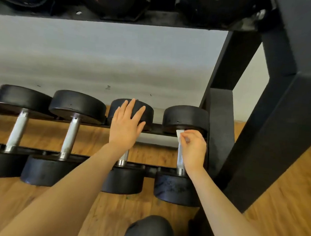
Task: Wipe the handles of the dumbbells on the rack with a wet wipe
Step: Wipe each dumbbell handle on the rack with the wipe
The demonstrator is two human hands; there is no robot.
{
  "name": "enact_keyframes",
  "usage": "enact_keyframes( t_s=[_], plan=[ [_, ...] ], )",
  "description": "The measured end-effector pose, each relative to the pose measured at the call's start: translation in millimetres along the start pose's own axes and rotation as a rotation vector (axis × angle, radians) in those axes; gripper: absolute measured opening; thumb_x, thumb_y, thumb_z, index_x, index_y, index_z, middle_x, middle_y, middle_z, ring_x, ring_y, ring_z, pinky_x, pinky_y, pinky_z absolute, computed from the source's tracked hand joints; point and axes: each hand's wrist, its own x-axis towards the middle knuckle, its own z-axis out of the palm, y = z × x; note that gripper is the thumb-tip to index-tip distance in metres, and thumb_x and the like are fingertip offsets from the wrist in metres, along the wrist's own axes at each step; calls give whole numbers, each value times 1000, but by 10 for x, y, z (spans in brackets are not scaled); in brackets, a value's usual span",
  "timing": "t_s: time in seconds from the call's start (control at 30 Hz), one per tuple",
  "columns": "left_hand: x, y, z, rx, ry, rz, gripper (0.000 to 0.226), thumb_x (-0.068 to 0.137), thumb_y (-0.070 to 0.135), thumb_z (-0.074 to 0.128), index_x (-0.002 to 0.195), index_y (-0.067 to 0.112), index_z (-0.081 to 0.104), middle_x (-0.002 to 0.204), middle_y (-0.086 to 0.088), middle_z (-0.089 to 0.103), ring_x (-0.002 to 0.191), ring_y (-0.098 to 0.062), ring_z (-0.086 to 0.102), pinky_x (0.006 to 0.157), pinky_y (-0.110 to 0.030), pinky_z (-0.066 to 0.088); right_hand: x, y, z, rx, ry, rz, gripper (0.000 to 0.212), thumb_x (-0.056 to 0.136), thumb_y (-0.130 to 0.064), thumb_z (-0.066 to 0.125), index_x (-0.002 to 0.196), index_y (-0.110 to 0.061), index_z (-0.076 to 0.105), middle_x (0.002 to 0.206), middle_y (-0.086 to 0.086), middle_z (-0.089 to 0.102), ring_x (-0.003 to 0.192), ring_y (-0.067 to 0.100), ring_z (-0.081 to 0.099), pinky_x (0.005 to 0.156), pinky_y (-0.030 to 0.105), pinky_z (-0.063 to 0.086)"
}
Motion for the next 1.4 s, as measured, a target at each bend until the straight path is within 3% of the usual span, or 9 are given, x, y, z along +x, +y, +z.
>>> enact_keyframes(
  t_s=[0.17,0.23,0.47,0.6,0.73,0.93,1.1,1.23,1.4],
  plan=[
    [41,-67,89,65,24,25,56,101,39,49,153,25,34,163,-10,19,151,-32,13,120,-45,10,7,80,-38,-19,35,-8,13,91,-9,62,95,-10,74,102,-1,63,89,7,57,79,0,38],
    [30,-84,93,69,31,41,55,101,39,49,152,24,35,163,-10,20,151,-33,14,120,-44,10,-10,117,-88,21,84,43,12,92,-6,61,92,-9,73,95,-1,63,79,1,53,72,-5,34],
    [36,-104,128,92,62,40,53,100,37,51,150,24,40,161,-11,25,149,-33,20,119,-45,15,64,236,-99,201,116,194,18,89,-10,67,107,-8,72,104,2,65,90,11,62,73,3,40],
    [33,-106,187,81,106,37,52,99,36,52,148,23,43,160,-11,28,148,-34,22,119,-48,18,53,232,-49,215,74,127,17,87,-10,70,103,-11,74,100,-1,66,86,6,62,77,4,44],
    [33,-105,216,91,142,48,51,99,35,53,147,22,44,160,-12,29,148,-35,24,118,-48,20,30,304,-105,170,-10,21,17,85,-7,71,101,-12,75,100,-6,63,92,7,61,87,21,51],
    [37,-106,274,92,188,50,50,99,34,54,147,22,45,159,-13,31,147,-36,24,118,-49,18,36,300,-99,91,-38,-95,22,90,-5,64,110,-7,72,113,-1,62,101,8,57,93,18,47],
    [40,-101,307,85,199,39,50,99,35,52,147,23,44,160,-12,29,148,-35,22,119,-48,15,-9,304,-143,81,-47,-84,21,89,-4,65,108,-9,73,108,2,66,96,5,57,85,3,41],
    [34,-75,325,75,229,37,50,98,34,53,146,22,46,159,-14,30,148,-36,23,119,-50,16,-105,385,-217,-25,-193,-117,28,90,-8,65,117,-12,70,118,-1,63,106,12,59,95,25,50],
    [39,-86,330,75,234,44,51,98,34,53,147,22,45,159,-13,30,148,-35,22,119,-50,17,-31,311,-182,11,-138,-123,29,94,-8,59,121,-9,67,125,1,59,114,14,55,102,24,44]
  ],
)
